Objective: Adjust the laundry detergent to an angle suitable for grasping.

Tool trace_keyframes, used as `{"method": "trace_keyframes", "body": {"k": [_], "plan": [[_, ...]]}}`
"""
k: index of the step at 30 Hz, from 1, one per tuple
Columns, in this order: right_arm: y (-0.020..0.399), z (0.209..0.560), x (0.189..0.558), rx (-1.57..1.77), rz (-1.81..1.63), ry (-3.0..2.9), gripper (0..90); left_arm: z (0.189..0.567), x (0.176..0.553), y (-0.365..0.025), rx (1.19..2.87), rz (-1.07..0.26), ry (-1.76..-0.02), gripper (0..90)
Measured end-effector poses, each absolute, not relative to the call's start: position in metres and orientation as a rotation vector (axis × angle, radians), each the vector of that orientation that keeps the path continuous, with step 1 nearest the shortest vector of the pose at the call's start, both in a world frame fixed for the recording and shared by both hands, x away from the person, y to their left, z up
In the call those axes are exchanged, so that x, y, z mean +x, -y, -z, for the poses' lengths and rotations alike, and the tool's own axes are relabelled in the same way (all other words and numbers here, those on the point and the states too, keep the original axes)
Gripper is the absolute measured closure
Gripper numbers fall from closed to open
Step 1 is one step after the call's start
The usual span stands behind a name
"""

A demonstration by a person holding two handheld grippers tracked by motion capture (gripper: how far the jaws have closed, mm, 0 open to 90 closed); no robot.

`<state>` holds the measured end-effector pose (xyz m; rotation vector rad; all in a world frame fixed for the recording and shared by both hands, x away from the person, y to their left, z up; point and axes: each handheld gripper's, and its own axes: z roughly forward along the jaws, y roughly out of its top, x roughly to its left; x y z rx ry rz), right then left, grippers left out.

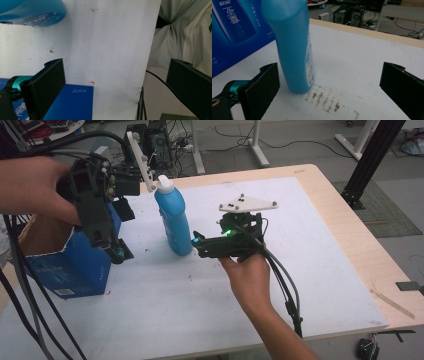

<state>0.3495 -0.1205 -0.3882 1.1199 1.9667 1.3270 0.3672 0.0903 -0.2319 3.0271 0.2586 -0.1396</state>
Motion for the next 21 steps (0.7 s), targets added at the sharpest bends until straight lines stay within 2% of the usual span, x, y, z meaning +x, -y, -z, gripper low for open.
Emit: {"method": "trace_keyframes", "body": {"k": [21], "plan": [[0.073, 0.387, 0.362, 1.106, -1.274, -2.032, 2.0, 0.231, 0.364, -0.109, 3.021, 0.135, -0.276, 2.3]]}}
